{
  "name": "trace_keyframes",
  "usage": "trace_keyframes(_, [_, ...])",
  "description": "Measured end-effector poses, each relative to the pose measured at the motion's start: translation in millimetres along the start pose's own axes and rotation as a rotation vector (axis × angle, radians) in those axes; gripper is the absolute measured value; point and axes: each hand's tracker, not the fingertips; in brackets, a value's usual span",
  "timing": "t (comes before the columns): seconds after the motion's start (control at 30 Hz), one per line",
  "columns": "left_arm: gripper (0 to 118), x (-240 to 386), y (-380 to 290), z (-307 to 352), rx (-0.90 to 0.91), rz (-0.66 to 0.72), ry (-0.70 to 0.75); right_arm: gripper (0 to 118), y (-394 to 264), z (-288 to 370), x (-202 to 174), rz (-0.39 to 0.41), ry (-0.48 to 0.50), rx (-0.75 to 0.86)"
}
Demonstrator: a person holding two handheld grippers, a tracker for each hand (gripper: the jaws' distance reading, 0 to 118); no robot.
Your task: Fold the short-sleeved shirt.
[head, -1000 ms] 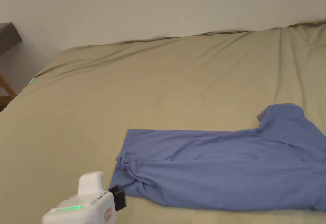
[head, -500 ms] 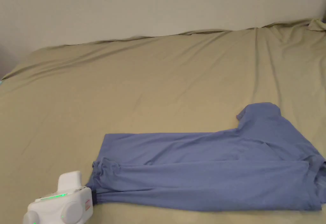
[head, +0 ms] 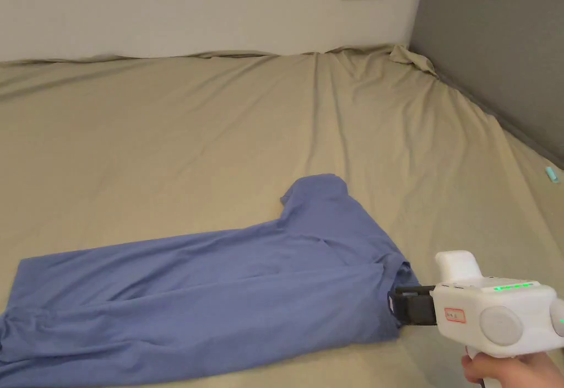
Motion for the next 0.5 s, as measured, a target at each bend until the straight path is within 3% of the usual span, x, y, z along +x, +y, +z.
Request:
trace_keyframes(0.1, [3,1,-1,0,-0.009,0.015,0.000,118,-24,-39,-8,0.021,-0.021,-0.059])
trace_keyframes(0.13, [3,-3,0,0,-0.013,0.032,-0.005,115,-28,-48,-10,0.031,0.002,-0.099])
trace_keyframes(0.17, [3,-3,0,0,-0.018,0.045,-0.010,105,-31,-56,-12,0.035,0.030,-0.141])
trace_keyframes(0.23, [3,-3,-1,0,-0.020,0.058,-0.018,70,-27,-50,-11,-0.013,0.068,-0.118])
trace_keyframes(0.27, [3,-8,1,-1,-0.024,0.067,-0.027,34,-25,-37,-15,0.000,0.047,-0.056])
trace_keyframes(0.3, [3,-9,2,1,-0.028,0.067,-0.032,6,-23,-30,-19,0.023,0.079,-0.033])
trace_keyframes(0.4, [3,-16,5,11,-0.025,0.099,-0.073,5,-23,-8,-16,0.015,0.090,-0.075])
trace_keyframes(0.5, [3,-20,9,29,-0.013,0.095,-0.104,5,-23,21,-2,-0.046,0.140,-0.044])
